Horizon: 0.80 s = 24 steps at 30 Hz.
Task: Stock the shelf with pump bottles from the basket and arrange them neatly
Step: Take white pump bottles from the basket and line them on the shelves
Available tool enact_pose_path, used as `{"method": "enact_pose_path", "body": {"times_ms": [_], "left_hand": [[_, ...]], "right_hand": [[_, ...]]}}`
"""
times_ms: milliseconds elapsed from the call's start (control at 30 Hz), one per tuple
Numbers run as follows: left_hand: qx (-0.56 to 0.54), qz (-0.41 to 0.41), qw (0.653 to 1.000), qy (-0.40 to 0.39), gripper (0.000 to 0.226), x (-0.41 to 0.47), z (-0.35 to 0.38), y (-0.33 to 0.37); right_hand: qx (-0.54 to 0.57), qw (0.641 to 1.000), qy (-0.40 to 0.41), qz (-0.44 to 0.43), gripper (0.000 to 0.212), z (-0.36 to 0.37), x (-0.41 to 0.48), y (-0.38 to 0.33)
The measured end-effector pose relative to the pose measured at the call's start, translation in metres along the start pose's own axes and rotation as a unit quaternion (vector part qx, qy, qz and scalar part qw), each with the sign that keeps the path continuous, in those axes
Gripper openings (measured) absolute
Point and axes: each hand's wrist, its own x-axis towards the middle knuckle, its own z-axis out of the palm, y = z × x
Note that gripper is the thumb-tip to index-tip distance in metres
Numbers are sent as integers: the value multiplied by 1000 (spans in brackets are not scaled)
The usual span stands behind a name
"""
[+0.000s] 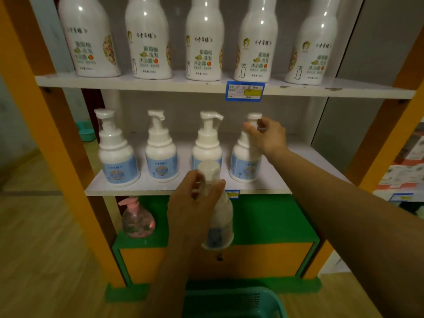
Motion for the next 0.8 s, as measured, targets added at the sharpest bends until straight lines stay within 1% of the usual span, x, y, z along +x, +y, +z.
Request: {"method": "enact_pose_path", "body": {"times_ms": [100,167,200,267,300,333,367,433,500,567,667,800], "left_hand": [[-7,-2,1000,-8,28,-1,1,2],[-10,1,1000,-12,31,-3,3,4],[-13,1,1000,-14,31,-4,4,5],[-20,-4,1000,-23,25,-5,6,7],[-19,-8,999,-30,21,-6,7,9],[-20,-9,999,-38,19,-7,9,10],[-23,-6,999,-45,17,-8,10,12],[-32,8,998,-56,14,-12,14,16],[-34,21,997,-64,22,-15,20,19],[-34,20,997,-74,35,-18,29,22],[-36,20,996,-83,40,-23,45,23],[-30,18,996,-78,21,-26,68,23]], "right_hand": [[-14,1000,-10,1,45,2,1,2],[-11,1000,-14,-5,51,0,-8,3],[-17,999,-4,-35,52,-3,-18,6],[-31,991,14,-128,46,-11,-53,15],[-23,988,-4,-154,45,-17,-74,23],[-4,987,-48,-156,45,-23,-96,34],[24,985,-110,-134,46,-28,-117,43],[80,969,-225,-67,50,-37,-151,59],[107,955,-277,-25,55,-45,-171,68],[112,952,-285,-10,63,-50,-181,71],[85,963,-256,-11,66,-55,-183,81],[82,969,-233,-10,70,-62,-173,96]]}}
